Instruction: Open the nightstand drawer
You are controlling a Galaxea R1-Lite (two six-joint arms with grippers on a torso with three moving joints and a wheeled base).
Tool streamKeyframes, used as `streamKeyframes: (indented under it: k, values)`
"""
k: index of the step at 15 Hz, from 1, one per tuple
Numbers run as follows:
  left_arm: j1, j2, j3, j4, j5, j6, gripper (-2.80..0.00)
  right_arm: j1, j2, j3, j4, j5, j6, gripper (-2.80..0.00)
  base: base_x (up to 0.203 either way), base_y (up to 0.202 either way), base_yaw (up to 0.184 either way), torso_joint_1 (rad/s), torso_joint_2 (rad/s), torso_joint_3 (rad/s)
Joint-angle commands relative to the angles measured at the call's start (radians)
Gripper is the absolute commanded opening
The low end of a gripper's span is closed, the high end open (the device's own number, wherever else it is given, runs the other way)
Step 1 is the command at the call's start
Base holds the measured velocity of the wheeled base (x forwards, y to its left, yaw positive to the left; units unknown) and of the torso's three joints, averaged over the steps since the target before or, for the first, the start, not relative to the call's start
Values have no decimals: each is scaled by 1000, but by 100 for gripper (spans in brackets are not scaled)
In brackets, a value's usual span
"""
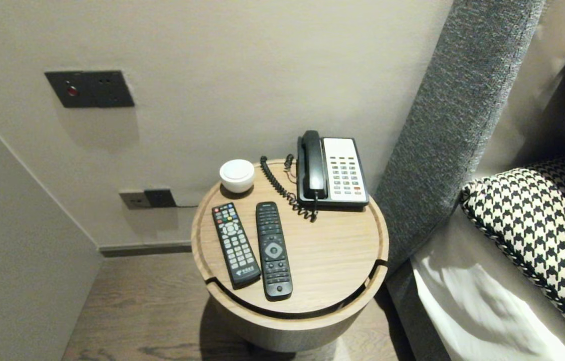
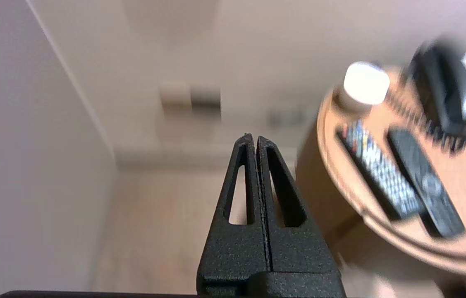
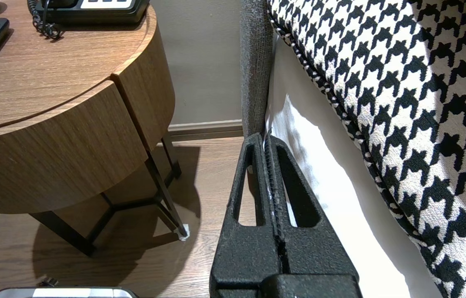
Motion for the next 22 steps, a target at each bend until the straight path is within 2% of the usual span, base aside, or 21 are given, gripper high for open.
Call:
streamKeyframes:
  k: [1, 3, 7, 9, 12, 16, 18, 22]
  values:
    - [-14, 278, -177, 266, -9, -59, -280, 0, 0, 40, -1, 0, 0, -280, 0, 0, 0, 0, 0, 0]
    - [-102, 401, -243, 387, -16, -188, -280, 0, 0, 40, -1, 0, 0, -280, 0, 0, 0, 0, 0, 0]
    - [-401, 610, -318, 471, 20, -449, -280, 0, 0, 40, -1, 0, 0, -280, 0, 0, 0, 0, 0, 0]
    - [-500, 699, -319, 488, 57, -557, -280, 0, 0, 40, -1, -1, 0, -280, 0, 0, 0, 0, 0, 0]
    - [-570, 809, -312, 461, 75, -654, -280, 0, 0, 40, -1, 0, 0, -280, 0, 0, 0, 0, 0, 0]
    - [-653, 922, -323, 379, 99, -730, -280, 0, 0, 40, -1, 0, 0, -280, 0, 0, 0, 0, 0, 0]
    - [-663, 955, -321, 352, 139, -749, -280, 0, 0, 40, -1, 0, 0, -280, 0, 0, 0, 0, 0, 0]
    - [-686, 1044, -329, 281, 168, -764, -280, 0, 0, 40, -1, 0, 0, -280, 0, 0, 0, 0, 0, 0]
